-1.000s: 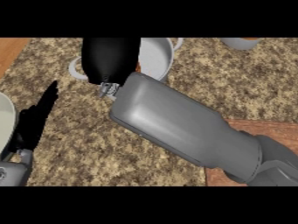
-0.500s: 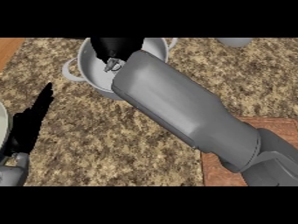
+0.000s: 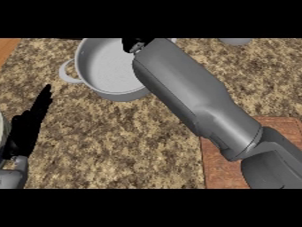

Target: Pick the croissant from the cutting board and place it in the pot

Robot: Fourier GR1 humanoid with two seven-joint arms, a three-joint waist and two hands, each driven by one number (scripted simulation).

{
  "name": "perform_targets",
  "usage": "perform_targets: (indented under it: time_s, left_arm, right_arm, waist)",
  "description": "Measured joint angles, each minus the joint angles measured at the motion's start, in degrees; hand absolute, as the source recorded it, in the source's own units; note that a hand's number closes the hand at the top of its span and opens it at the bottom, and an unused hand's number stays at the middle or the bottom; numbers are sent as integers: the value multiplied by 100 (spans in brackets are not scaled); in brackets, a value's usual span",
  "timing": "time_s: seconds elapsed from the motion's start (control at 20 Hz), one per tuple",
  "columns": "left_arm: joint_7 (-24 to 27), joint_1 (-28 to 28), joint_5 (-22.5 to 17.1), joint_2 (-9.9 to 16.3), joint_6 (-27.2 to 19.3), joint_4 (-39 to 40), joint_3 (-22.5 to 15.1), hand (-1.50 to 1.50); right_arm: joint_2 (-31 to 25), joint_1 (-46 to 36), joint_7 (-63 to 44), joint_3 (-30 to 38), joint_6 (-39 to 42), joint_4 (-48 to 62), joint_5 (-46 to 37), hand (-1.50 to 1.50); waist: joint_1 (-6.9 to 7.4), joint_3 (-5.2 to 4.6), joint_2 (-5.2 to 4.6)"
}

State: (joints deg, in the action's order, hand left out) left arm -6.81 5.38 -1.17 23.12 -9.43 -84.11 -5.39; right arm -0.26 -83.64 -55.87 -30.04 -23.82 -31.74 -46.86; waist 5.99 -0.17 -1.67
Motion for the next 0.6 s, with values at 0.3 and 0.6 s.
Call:
perform_targets:
  time_s: [0.3, 0.6]
  left_arm:
    - [52, 39, -23, 37, 76, 27, 71, 0]
    - [33, 31, 7, -16, 60, -64, 42, 0]
  right_arm:
    - [17, -34, 481, 143, -286, 947, 117, 150]
    - [18, 117, 991, 682, -811, 1350, 572, -150]
  waist:
    - [51, 0, -50]
    - [115, 8, -100]
